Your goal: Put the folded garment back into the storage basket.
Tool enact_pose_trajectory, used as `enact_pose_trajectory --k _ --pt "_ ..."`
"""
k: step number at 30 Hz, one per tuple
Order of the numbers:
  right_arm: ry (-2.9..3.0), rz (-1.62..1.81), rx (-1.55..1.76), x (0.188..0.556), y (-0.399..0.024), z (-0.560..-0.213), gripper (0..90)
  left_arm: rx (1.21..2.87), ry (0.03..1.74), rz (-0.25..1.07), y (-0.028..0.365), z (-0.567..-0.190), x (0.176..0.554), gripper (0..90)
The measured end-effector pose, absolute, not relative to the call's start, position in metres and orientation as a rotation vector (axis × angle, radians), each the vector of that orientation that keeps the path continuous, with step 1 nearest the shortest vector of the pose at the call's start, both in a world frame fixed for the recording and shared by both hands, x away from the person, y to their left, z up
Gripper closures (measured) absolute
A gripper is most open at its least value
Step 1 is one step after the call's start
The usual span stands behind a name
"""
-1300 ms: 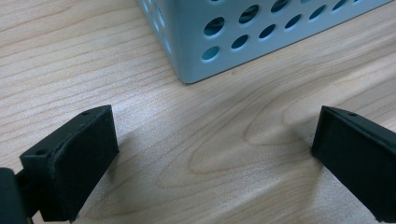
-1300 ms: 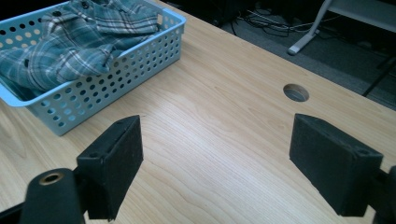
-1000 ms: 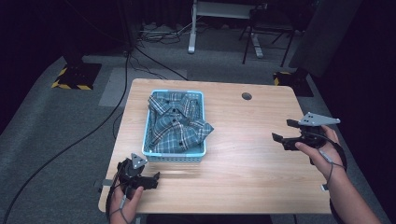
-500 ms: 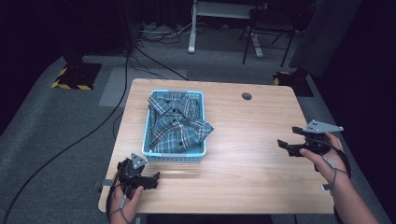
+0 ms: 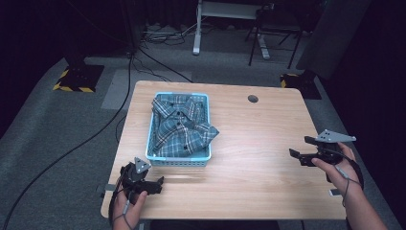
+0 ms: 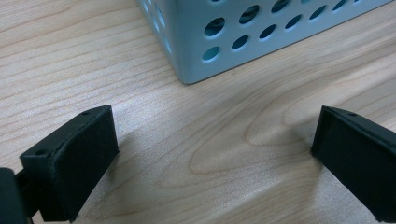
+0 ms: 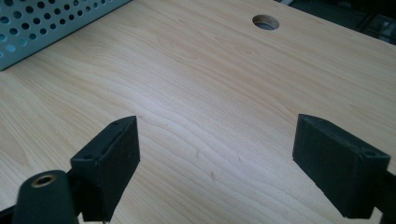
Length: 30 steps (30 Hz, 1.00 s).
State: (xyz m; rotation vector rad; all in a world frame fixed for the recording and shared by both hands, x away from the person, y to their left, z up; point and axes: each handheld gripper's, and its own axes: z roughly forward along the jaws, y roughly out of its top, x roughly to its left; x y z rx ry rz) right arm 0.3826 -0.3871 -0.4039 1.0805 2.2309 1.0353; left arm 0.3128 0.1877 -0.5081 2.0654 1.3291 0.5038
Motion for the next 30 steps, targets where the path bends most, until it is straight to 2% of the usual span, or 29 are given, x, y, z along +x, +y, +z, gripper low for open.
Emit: enact_pose_trajectory --k 30 --pt "2.232 0.999 1.181 0.361 -0.422 -0.454 12.8 2.066 1.329 0.504 0.188 -0.508 0.313 0.2"
